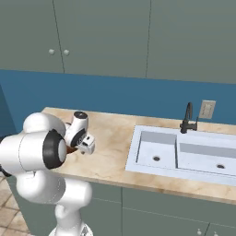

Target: Dump the lime and kiwi from the bowl so the bowl can be washed. Place the bowl in the sink after clearing the leftovers.

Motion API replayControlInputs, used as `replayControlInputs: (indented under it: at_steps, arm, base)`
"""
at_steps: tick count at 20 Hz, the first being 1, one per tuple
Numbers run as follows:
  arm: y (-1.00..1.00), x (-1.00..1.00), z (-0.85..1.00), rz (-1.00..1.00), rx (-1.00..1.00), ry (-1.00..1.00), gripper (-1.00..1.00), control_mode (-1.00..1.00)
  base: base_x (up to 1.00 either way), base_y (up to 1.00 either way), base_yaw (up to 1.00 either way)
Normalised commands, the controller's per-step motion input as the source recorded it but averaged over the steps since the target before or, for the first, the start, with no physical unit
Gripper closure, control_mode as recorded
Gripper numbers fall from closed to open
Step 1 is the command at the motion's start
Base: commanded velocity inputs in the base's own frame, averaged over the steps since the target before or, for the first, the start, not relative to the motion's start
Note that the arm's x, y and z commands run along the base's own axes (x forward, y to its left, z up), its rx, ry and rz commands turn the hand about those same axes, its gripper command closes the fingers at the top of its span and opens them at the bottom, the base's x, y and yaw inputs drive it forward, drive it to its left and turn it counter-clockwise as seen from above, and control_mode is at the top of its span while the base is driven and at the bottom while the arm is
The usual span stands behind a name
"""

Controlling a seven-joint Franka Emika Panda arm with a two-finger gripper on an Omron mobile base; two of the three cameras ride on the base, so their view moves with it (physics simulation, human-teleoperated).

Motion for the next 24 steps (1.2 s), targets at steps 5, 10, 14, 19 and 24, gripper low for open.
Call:
replayControlInputs:
  at_steps: [5, 10, 14, 19, 24]
  arm:
    - [0.00, 0.00, 0.00, 0.00, 0.00, 0.00, 1.00, -1.00]
    - [0.00, -0.05, 0.06, -0.03, 0.00, -0.12, 1.00, -1.00]
    - [-0.15, -0.24, 0.33, -0.17, 0.00, -0.14, 1.00, -1.00]
    - [-0.53, -0.31, 0.47, -0.30, 0.00, -0.08, 1.00, -1.00]
    - [-0.78, -0.22, 0.50, -0.36, 0.03, -0.02, 1.00, -1.00]
  base:
    - [0.00, 0.00, 0.00]
    - [0.00, 0.00, 0.00]
    - [0.00, 0.00, 0.00]
    - [0.00, 0.00, 0.00]
    - [0.00, 0.00, 0.00]
